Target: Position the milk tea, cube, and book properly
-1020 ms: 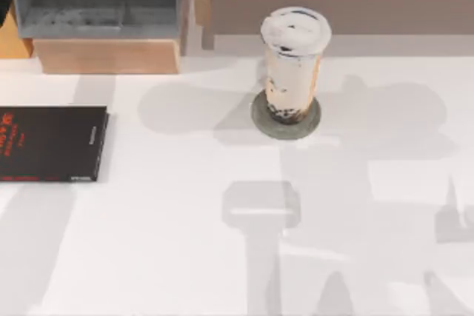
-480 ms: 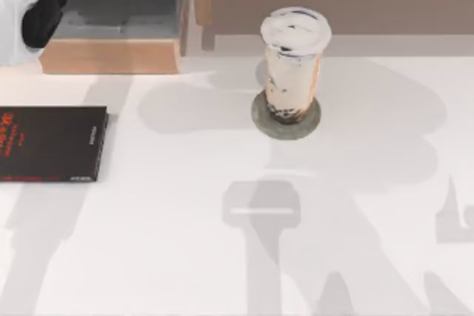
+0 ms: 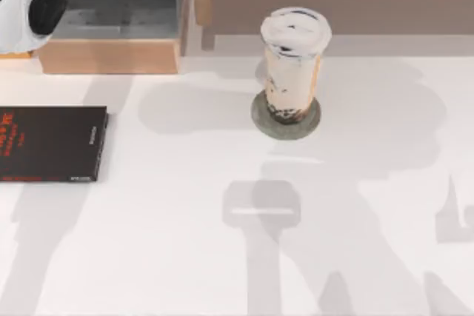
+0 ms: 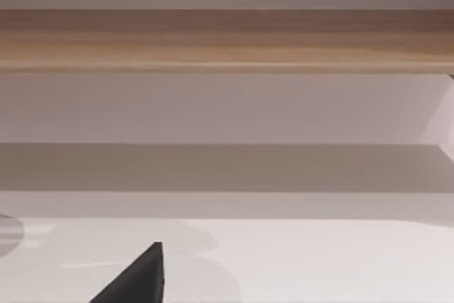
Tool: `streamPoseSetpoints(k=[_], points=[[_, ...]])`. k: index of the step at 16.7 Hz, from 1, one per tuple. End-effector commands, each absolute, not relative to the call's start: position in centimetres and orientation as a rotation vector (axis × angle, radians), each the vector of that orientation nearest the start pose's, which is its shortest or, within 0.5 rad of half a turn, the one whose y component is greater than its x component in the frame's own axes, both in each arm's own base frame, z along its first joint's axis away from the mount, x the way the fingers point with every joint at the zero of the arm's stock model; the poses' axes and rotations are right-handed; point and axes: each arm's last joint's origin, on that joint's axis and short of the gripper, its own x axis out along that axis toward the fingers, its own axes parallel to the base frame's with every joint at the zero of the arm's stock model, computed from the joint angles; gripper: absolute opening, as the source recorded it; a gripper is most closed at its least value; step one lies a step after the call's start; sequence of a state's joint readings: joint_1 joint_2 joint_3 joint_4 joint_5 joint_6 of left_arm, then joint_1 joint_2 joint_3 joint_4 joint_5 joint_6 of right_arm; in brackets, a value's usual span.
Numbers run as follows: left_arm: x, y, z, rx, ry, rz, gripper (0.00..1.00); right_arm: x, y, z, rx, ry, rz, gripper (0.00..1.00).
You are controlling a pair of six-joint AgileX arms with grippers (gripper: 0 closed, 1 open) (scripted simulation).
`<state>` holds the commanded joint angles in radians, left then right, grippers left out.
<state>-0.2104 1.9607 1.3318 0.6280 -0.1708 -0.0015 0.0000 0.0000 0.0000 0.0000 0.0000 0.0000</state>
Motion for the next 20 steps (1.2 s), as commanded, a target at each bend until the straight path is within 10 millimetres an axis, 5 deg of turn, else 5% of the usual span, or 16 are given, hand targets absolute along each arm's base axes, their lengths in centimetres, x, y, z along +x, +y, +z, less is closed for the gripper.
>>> streamPoseSetpoints(k=[7, 20], points=[[46.33, -8.62, 24.76, -0.016, 0.004, -0.017, 1.0, 10.57, -0.12, 16.0, 0.0, 0.0, 0.0, 1.0], [46.33, -8.62, 24.76, -0.016, 0.004, -0.017, 0.02, 10.57, -0.12, 16.0, 0.0, 0.0, 0.0, 1.0]])
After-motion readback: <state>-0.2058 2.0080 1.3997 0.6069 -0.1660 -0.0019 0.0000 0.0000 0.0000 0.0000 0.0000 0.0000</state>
